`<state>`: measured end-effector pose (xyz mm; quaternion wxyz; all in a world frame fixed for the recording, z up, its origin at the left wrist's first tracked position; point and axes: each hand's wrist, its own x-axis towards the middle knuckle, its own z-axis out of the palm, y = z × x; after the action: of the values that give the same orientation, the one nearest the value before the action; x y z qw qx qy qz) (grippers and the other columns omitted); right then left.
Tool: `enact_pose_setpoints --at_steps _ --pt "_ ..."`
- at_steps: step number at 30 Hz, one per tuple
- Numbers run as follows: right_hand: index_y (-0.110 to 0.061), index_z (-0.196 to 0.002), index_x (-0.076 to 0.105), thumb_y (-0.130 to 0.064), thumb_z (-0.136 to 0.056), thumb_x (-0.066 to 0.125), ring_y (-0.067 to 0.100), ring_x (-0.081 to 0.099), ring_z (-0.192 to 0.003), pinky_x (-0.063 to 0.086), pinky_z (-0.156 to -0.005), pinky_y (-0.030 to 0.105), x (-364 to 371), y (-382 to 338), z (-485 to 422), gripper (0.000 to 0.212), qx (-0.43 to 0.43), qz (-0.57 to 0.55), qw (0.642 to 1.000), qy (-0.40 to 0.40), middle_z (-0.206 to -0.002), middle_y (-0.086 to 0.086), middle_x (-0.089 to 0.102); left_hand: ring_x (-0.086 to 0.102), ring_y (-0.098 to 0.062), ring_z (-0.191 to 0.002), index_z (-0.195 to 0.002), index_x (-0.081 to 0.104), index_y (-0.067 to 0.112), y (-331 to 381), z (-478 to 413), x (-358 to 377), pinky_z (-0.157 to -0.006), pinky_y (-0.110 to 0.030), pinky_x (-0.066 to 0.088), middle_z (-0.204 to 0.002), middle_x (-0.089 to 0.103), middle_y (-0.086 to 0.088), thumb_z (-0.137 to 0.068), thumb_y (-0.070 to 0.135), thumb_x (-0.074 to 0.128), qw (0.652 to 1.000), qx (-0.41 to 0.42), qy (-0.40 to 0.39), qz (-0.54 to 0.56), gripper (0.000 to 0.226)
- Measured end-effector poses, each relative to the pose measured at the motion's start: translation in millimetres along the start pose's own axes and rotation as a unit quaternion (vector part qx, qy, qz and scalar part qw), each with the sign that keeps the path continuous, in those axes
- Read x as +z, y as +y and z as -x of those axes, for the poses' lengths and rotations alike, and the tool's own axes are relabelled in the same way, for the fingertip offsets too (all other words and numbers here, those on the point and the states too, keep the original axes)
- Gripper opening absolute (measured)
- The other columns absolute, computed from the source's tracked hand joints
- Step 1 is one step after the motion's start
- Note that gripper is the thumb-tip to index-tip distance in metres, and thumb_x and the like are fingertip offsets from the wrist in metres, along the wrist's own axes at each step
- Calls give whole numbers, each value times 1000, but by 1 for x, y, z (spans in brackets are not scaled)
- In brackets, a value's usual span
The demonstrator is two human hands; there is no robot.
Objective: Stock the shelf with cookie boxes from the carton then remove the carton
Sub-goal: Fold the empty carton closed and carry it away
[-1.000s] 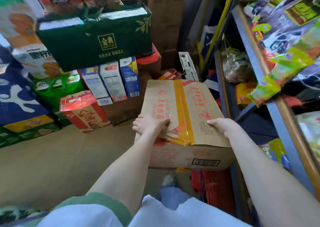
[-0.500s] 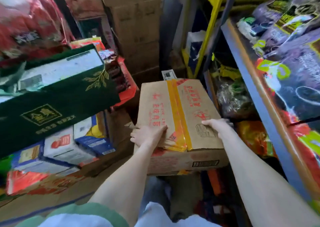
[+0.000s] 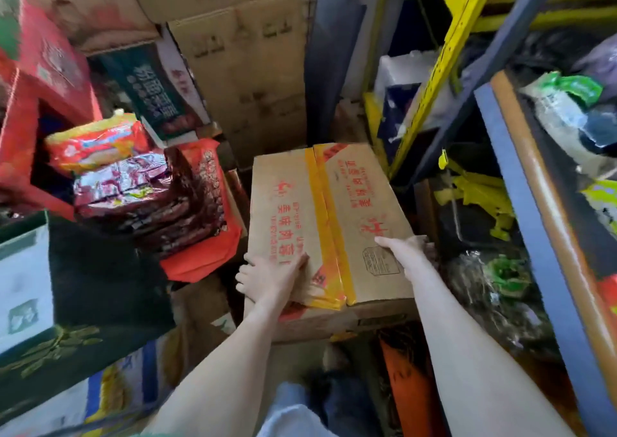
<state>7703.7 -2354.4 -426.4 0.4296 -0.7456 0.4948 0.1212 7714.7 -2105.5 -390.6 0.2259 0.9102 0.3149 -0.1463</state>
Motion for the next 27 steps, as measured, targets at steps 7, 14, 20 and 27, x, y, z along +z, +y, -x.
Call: enact_pose_setpoints --at_steps 7,14,20,27 --pt "-7 -148 18 -59 -68 74 37 23 -138 24 -111 51 45 -66 -103 110 -45 75 996 20 -151 14 23 46 -38 -118 -136 32 -1 57 -90 73 -102 -46 35 -128 49 -22 -46 84 64 999 -48 14 0 128" --pt "-8 -138 30 -61 -62 77 36 33 -129 36 -104 52 134 -51 -187 104 -30 104 994 21 -143 13 33 42 -40 -120 -140 27 -2 46 -178 160 -103 -48 31 -128 47 -23 -47 79 68 998 -55 27 -1 130" --pt "-6 -133 33 -57 -55 82 33 37 -127 36 -104 52 186 -29 -218 105 -14 74 997 12 -137 14 36 37 -39 -124 -146 14 -1 27 -221 199 -104 -47 30 -136 39 -23 -52 76 69 999 -39 4 -15 133" --pt "-7 -147 13 -58 -69 74 32 22 -138 23 -112 51 204 -29 -205 112 -36 143 989 5 -149 15 22 29 -40 -133 -148 6 2 12 -238 203 -111 -48 25 -143 29 -25 -67 70 65 995 -40 -83 -48 121"
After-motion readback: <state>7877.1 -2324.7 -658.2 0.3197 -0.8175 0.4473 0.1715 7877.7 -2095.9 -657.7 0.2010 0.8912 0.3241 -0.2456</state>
